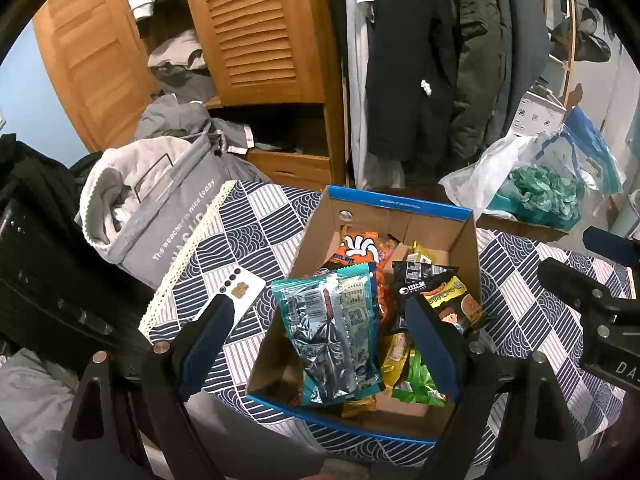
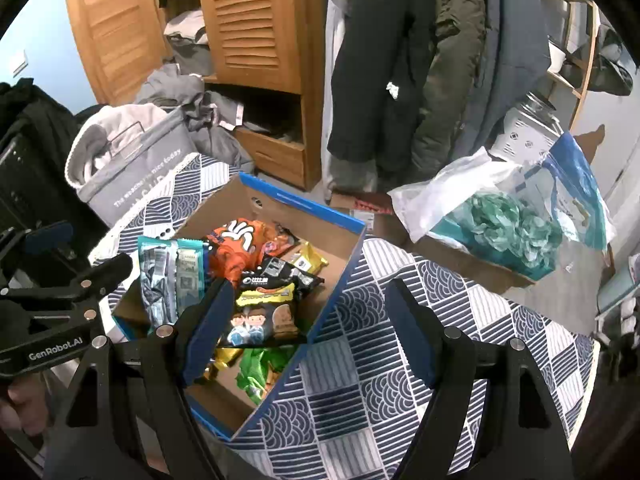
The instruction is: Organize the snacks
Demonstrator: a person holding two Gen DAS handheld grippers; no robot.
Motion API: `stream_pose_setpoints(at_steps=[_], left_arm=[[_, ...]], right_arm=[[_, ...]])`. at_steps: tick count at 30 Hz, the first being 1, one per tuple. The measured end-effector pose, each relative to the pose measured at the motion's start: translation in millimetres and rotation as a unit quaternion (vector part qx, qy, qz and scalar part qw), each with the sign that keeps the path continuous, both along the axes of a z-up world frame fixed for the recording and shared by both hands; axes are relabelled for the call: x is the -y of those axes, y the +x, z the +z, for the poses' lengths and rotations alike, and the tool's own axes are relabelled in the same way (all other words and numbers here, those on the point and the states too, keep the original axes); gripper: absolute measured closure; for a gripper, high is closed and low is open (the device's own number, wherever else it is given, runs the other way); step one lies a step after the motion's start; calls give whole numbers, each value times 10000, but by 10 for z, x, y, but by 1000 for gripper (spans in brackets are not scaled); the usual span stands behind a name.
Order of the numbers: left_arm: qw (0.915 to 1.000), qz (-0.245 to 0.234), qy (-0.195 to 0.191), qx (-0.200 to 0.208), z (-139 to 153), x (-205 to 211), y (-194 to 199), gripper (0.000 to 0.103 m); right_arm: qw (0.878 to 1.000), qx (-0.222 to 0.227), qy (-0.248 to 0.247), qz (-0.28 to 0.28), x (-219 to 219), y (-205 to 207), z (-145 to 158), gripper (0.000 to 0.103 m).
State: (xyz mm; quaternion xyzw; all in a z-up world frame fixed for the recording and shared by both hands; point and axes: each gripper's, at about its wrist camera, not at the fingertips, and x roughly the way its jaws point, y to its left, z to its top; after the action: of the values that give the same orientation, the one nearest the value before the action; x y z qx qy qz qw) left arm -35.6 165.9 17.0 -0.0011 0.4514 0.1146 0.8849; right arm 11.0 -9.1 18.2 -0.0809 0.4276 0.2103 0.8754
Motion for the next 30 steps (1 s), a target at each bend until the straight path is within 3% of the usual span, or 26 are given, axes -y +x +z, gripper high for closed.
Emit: stream_pose_setpoints(at_steps=[30], left_arm=[[10000,-13,-51,-42,-6,4,-21,14]], right_arm=[[10000,-10,6,-8,18,-4,1,26]])
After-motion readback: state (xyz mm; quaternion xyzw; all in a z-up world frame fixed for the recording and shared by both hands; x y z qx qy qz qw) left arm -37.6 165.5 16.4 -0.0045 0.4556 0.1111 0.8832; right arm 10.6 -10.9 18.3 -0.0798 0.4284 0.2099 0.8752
